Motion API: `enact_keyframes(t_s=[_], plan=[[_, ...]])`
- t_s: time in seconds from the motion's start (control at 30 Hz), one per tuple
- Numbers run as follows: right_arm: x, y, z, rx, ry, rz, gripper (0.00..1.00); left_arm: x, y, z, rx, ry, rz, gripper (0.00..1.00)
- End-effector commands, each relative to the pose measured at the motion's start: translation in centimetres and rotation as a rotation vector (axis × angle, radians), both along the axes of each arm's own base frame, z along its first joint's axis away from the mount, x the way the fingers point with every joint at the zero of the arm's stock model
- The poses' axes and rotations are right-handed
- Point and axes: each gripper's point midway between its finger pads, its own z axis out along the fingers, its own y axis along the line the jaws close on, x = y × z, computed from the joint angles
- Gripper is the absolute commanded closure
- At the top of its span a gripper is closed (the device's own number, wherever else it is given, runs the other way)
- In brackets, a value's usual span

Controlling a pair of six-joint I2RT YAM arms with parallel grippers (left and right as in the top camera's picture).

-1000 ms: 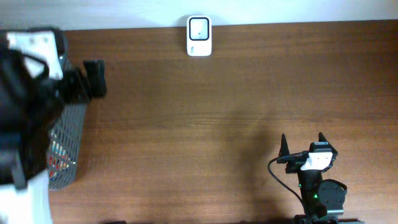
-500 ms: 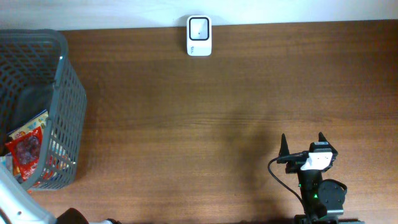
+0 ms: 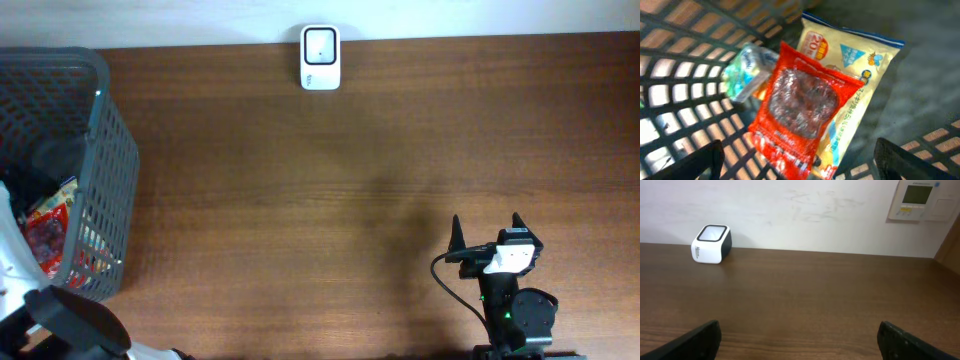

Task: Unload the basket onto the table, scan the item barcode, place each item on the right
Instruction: 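Reach the left gripper into the grey basket and grasp the red snack bag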

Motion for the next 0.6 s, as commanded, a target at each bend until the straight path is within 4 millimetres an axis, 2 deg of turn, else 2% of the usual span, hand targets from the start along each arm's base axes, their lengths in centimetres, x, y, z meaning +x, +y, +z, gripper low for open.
enact_keyframes(t_s=[0.0,0.07,0.2,0.3,0.37,0.53,0.57], plan=[[0.0,0.1,-0.3,0.007,0.003,-0.001,0.02,0.4,-0.7,-3.7,-0.037,0.053,-0.076,0.06],[0.0,0.1,-0.3,0.007,0.003,-0.001,0.02,0.1,-0.3,-4.9,-0.013,0.072,-0.066,0.03],[0.0,0.1,-0.3,0.007,0.003,-0.001,0.02,-0.4,0.1,-7.4,0.002,0.089,-0.055,0.02],[0.0,0.1,-0.3,0.007,0.003,-0.001,0.02,-0.6,0.3,-9.2,-0.009,0.099,-0.047,0.09],[0.0,0.1,-0.3,0.007,0.003,-0.001,0.02,-0.5,0.2,-10.5,-0.023,0.109,-0.051,0.22],[0.0,0.1,-0.3,0.007,0.003,-0.001,0.02,-1.8,-0.6,-13.7,-0.086,0.189,-0.050,0.18],[0.0,0.1,-0.3,0.007,0.003,-0.001,0.02,-2.0,-0.6,-14.3,-0.097,0.201,-0.046,0.24]])
